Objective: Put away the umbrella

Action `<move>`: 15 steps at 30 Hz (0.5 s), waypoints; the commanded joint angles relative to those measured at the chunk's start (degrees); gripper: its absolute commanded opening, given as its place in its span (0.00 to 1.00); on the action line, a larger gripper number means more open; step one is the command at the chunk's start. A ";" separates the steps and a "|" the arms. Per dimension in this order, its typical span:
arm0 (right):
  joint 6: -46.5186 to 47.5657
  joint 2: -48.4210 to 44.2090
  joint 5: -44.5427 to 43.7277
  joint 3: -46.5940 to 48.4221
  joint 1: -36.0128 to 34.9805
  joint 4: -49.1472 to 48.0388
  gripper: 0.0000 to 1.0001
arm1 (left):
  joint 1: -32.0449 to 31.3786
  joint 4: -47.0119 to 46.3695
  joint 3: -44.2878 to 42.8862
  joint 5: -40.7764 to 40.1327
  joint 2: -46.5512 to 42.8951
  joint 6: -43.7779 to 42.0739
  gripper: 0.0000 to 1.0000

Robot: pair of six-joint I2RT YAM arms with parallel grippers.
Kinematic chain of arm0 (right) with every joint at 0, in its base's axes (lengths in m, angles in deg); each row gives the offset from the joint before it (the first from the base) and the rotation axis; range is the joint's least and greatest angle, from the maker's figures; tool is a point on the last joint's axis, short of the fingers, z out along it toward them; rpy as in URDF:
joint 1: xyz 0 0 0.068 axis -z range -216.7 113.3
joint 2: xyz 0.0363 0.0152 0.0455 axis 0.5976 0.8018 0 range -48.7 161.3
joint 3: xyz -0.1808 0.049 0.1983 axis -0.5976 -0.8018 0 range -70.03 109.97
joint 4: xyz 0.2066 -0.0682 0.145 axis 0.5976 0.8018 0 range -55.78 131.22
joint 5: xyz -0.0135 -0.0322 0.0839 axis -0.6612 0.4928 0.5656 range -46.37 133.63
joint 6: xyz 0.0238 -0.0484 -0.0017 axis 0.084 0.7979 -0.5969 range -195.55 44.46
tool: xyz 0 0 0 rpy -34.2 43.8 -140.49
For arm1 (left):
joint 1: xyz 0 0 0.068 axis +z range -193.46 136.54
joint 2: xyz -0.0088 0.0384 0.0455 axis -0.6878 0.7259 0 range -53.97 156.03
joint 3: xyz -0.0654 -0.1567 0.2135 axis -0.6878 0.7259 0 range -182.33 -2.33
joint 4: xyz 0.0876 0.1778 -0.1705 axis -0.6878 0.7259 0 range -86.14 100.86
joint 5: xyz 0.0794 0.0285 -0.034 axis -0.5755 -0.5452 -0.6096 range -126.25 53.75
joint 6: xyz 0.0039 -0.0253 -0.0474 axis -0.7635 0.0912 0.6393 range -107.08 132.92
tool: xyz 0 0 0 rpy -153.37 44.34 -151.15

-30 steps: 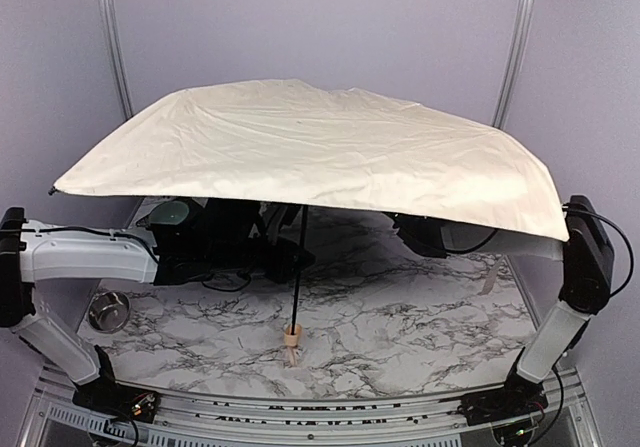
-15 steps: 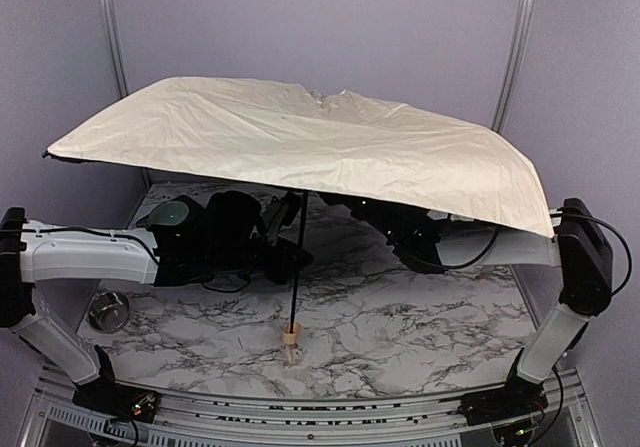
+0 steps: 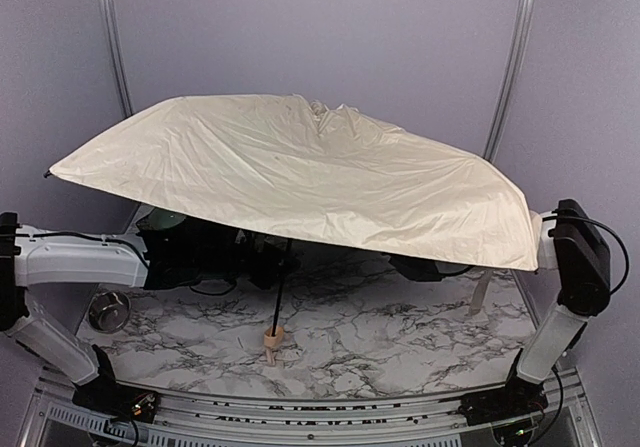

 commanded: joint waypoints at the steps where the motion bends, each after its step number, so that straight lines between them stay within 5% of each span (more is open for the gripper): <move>1: 1.78 4.25 7.33 -4.05 -5.25 17.54 0.07 | 4.87 -26.11 -4.61 -4.80 -6.71 4.24 0.00; 15: 1.64 5.77 5.26 -4.77 -6.88 18.73 0.09 | 4.50 -32.44 -4.60 -6.85 -5.39 1.61 0.00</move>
